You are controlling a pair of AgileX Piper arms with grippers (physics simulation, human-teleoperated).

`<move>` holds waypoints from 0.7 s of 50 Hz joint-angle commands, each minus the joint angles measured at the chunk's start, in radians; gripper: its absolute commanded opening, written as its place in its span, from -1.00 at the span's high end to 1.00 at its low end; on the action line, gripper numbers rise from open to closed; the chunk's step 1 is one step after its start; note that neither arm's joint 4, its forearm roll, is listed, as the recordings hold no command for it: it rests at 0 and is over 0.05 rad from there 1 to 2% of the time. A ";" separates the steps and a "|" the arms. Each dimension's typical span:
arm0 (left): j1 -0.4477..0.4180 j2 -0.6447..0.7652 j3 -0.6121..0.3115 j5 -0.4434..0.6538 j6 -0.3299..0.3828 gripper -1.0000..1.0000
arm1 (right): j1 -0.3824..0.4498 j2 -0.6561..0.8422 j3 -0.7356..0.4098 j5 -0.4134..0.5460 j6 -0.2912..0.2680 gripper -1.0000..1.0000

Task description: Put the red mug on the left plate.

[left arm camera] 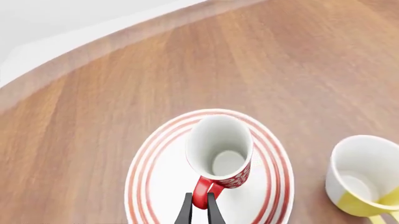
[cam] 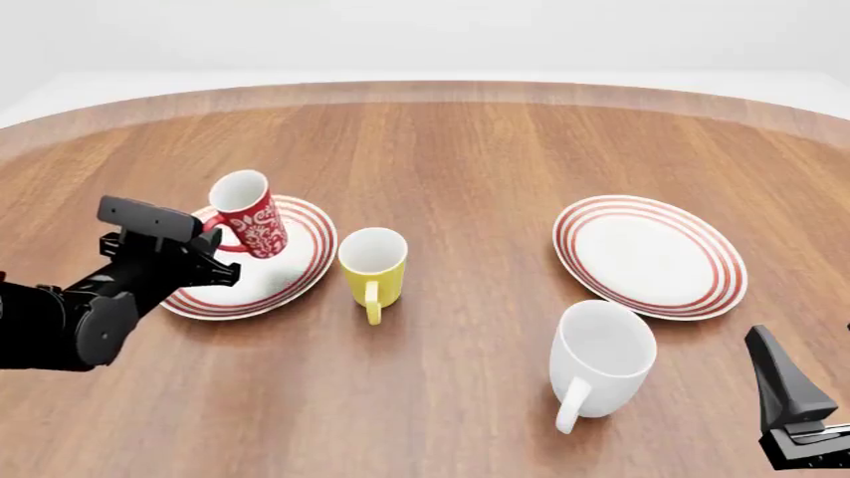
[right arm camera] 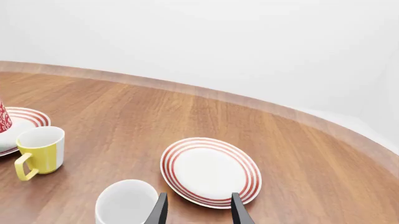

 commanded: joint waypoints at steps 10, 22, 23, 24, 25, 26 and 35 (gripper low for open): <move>0.021 0.062 0.001 -0.054 0.000 1.00 | -0.001 -0.001 0.000 0.000 0.001 -1.00; 0.027 0.085 -0.014 -0.059 -0.003 1.00 | -0.001 -0.001 0.000 -0.001 0.001 -1.00; 0.028 0.086 -0.013 -0.060 -0.002 1.00 | -0.002 0.001 0.000 -0.003 0.001 -1.00; 0.028 0.086 -0.013 -0.060 -0.004 1.00 | -0.002 0.001 0.000 -0.003 0.001 -1.00; 0.028 0.085 -0.012 -0.061 -0.004 1.00 | -0.002 0.001 0.000 -0.004 0.001 -1.00; 0.028 0.085 -0.011 -0.062 -0.004 1.00 | -0.002 0.002 0.000 -0.004 0.001 -1.00; 0.024 0.084 -0.009 -0.064 -0.007 1.00 | -0.003 0.000 0.000 -0.003 0.002 -1.00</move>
